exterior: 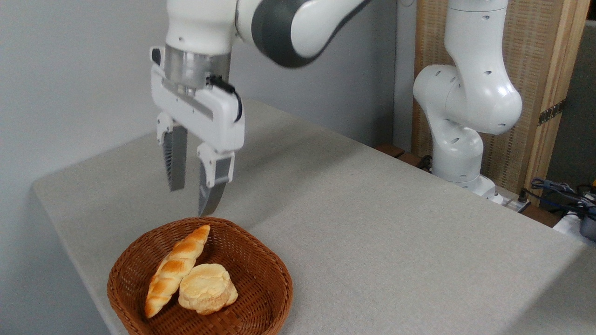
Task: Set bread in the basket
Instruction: 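Lower the roll into the basket beside the bun and open the gripper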
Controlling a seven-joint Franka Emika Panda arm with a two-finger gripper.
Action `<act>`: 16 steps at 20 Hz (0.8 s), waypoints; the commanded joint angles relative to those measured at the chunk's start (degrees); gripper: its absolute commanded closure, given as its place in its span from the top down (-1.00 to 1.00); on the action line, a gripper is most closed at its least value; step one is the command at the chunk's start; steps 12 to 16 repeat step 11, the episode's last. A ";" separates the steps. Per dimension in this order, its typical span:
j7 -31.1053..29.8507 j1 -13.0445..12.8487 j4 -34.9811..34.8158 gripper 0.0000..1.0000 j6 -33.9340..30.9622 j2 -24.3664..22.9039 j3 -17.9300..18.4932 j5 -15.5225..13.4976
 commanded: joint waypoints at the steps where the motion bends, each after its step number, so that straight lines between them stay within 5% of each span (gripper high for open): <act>1: -0.76 -0.49 4.80 1.00 -10.85 -0.21 0.67 0.05; 16: -1.02 -0.41 4.80 1.00 -14.29 -0.21 1.72 1.55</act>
